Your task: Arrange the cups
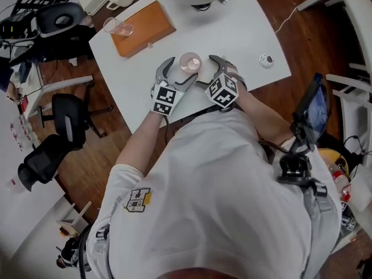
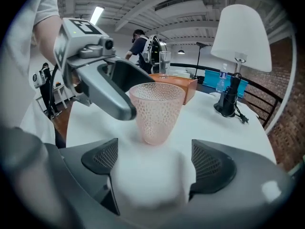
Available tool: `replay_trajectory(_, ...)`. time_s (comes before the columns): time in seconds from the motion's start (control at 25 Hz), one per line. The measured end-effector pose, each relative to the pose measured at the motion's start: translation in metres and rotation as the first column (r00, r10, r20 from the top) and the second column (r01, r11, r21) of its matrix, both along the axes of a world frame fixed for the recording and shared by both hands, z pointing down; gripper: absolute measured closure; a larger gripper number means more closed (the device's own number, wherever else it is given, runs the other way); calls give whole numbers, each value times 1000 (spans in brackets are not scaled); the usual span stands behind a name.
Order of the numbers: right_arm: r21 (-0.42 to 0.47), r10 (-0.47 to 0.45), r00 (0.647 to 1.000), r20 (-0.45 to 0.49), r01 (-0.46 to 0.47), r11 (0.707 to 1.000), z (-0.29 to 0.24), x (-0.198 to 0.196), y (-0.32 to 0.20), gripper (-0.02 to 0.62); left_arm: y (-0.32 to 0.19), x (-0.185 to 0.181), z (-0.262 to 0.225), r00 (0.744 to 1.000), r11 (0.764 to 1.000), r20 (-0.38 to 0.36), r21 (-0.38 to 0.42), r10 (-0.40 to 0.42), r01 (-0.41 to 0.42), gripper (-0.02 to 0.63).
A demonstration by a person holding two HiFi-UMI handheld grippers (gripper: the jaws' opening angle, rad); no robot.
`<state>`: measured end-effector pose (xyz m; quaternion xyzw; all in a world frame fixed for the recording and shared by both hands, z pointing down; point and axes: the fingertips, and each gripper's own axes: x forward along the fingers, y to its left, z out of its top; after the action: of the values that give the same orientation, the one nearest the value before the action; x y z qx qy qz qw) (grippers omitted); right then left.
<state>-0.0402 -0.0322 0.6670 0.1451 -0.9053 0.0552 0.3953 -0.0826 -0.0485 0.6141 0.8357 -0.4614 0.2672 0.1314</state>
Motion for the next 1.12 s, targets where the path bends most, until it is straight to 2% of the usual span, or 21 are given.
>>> replay_trajectory(0.2, 6, -1, 1000, 12, 1, 1000, 1, -5, -1, 126, -20, 21, 16, 983, 988, 90, -16, 157, -156, 161)
replay_trajectory(0.28, 9, -2, 1000, 19, 2, 1000, -3, -4, -1, 137, -21, 30, 16, 976, 983, 118, -24, 185, -184, 161)
replay_trajectory(0.32, 10, -3, 1000, 23, 2, 1000, -5, -3, -2, 149, -22, 34, 15, 974, 982, 127, -25, 189, -188, 183)
replay_trajectory(0.36, 11, -4, 1000, 27, 3, 1000, -6, -3, -3, 156, -23, 37, 13, 973, 982, 132, -24, 190, -188, 201)
replay_trajectory(0.6, 21, -25, 999, 37, 25, 999, -6, -11, -3, 203, -23, 37, 14, 975, 985, 142, -28, 172, -170, 207)
replay_trajectory(0.76, 44, -51, 998, 48, 49, 998, -18, -16, -1, 221, -24, 32, -4, 981, 990, 131, -8, 141, -141, 207)
replay_trajectory(0.88, 63, -69, 996, 61, 65, 996, -21, -25, -3, 229, -34, 19, -23, 988, 995, 118, 19, 100, -103, 209)
replay_trajectory(1.12, 87, -85, 993, 84, 77, 993, -24, -42, -6, 244, -58, -18, -58, 989, 997, 142, 65, 40, -50, 209)
